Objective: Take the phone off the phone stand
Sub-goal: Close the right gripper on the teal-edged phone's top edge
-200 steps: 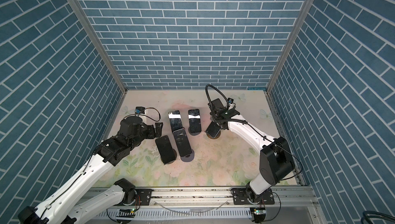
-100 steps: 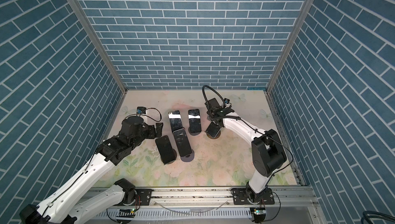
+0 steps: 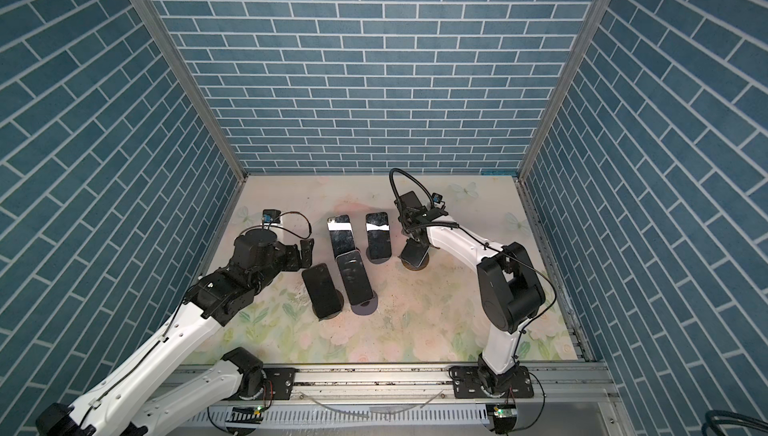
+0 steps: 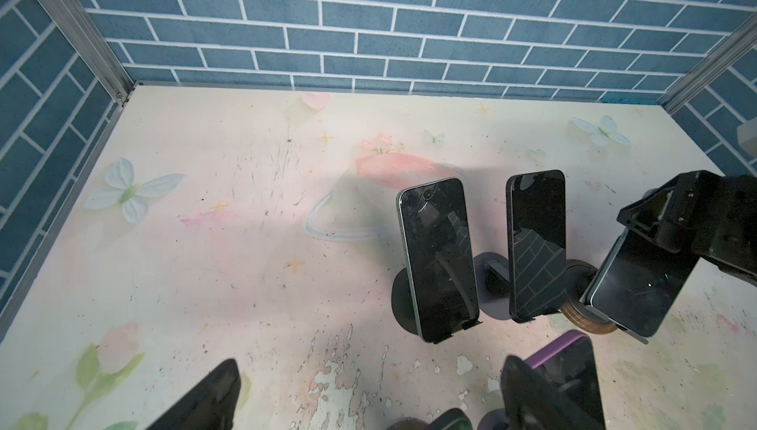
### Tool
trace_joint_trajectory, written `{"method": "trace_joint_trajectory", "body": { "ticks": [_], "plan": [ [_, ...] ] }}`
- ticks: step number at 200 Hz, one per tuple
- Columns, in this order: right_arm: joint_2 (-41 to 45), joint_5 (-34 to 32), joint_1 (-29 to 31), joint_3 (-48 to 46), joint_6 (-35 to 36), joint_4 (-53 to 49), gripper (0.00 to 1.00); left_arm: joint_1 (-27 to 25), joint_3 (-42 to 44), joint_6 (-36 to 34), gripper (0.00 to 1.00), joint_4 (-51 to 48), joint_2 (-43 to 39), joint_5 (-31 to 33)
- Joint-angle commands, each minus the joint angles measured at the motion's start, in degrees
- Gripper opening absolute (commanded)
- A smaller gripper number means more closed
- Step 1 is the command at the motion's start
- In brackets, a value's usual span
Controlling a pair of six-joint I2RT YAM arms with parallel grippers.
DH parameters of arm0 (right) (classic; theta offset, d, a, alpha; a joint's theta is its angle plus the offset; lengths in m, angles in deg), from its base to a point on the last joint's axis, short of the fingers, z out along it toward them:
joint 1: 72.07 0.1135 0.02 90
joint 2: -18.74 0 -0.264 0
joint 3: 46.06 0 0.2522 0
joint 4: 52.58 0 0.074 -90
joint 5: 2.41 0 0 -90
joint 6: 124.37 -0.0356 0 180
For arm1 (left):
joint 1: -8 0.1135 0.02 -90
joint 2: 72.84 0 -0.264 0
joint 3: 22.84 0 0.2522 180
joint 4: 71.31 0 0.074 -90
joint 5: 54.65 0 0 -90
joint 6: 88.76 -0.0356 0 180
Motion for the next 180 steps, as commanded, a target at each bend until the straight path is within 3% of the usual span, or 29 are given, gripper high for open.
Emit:
{"method": "trace_joint_trajectory", "body": {
  "ticks": [1,47,78,180],
  "plan": [
    [-0.99,0.03,0.32,2.65,-2.17,-0.47,0.77,-0.25,0.56,-0.68,1.00,0.99,-0.99,1.59],
    [-1.12,1.00,0.31,2.57,-1.42,0.39,0.47,-0.27,0.64,-0.70,1.00,0.54,-0.84,1.78],
    [0.31,2.57,0.29,2.54,0.46,1.76,0.34,-0.31,0.58,-0.49,1.00,0.54,-0.83,1.60],
    [10.66,5.38,-0.84,2.52,8.79,2.16,0.33,-0.28,-0.13,0.79,1.00,-1.05,-0.69,0.55]
  ]
}}
